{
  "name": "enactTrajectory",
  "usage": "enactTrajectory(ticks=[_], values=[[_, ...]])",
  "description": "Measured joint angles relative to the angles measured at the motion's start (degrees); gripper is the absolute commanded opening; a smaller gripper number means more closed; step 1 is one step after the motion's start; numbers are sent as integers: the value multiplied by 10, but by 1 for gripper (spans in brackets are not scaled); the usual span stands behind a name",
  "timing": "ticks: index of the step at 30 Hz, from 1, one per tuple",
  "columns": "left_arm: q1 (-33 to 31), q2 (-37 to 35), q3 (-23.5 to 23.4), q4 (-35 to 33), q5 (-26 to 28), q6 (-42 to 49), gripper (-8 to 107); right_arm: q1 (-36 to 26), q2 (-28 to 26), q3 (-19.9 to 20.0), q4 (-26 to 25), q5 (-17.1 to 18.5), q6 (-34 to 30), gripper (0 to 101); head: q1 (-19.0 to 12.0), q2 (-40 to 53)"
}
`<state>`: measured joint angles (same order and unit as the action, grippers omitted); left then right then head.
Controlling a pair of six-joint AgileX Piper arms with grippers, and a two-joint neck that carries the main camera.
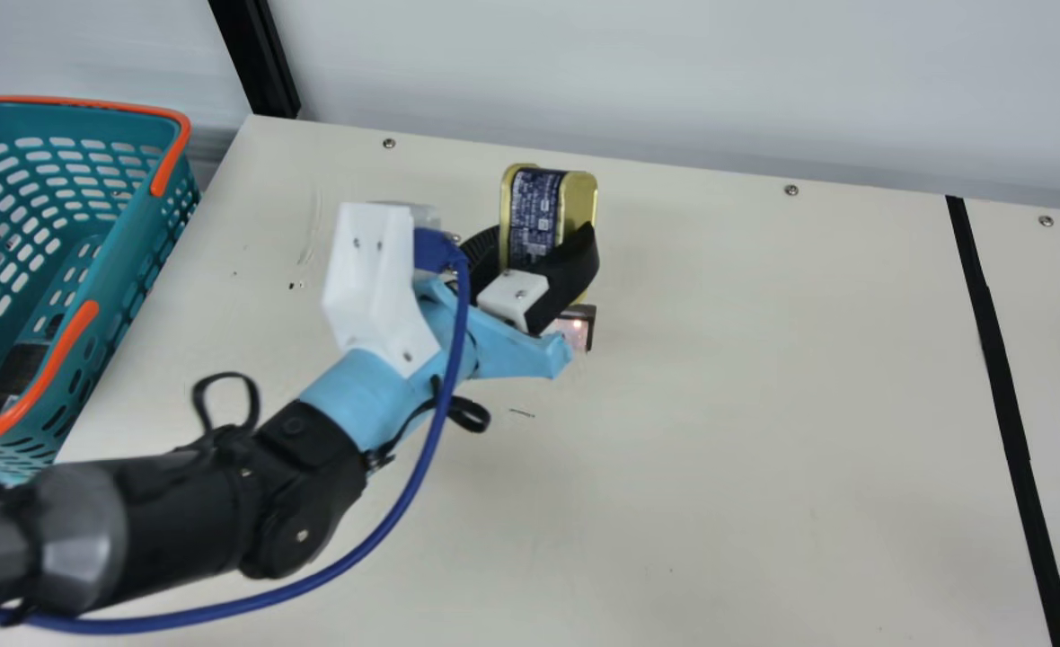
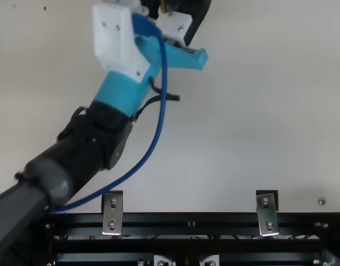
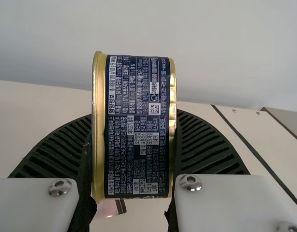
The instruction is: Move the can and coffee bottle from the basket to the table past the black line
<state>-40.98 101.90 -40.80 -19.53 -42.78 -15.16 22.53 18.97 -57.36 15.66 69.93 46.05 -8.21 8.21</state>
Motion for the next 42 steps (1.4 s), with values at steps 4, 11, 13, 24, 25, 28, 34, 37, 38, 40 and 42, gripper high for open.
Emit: enactTrajectory(ticks=[4, 11, 13, 24, 25, 28, 34, 37, 38, 40, 42], values=[[7, 41, -24, 23, -7, -11, 10, 0, 0, 0, 0, 0, 0, 101, -3, 0], [21, 88, -57, 57, -12, -21, 10, 0, 0, 0, 0, 0, 0, 101, -3, 0], [28, 96, -63, 67, -16, -22, 10, 0, 0, 0, 0, 0, 0, 101, -3, 0], [74, 110, -57, 161, -56, -48, 10, 0, 0, 0, 0, 0, 0, 101, -3, 0], [78, 111, -56, 168, -58, -52, 10, 0, 0, 0, 0, 0, 0, 101, -3, 0], [89, 116, -54, 192, -66, -56, 10, 0, 0, 0, 0, 0, 0, 101, -3, 0], [103, 125, -54, 221, -79, -62, 10, 0, 0, 0, 0, 0, 0, 101, -3, 0], [109, 129, -54, 229, -85, -67, 10, 0, 0, 0, 0, 0, 0, 101, -3, 0], [109, 132, -54, 232, -88, -67, 10, 0, 0, 0, 0, 0, 0, 101, -3, 0], [111, 136, -56, 235, -91, -69, 10, 0, 0, 0, 0, 0, 0, 101, -3, 0], [112, 140, -58, 238, -91, -72, 10, 0, 0, 0, 0, 0, 0, 101, -3, 0]])
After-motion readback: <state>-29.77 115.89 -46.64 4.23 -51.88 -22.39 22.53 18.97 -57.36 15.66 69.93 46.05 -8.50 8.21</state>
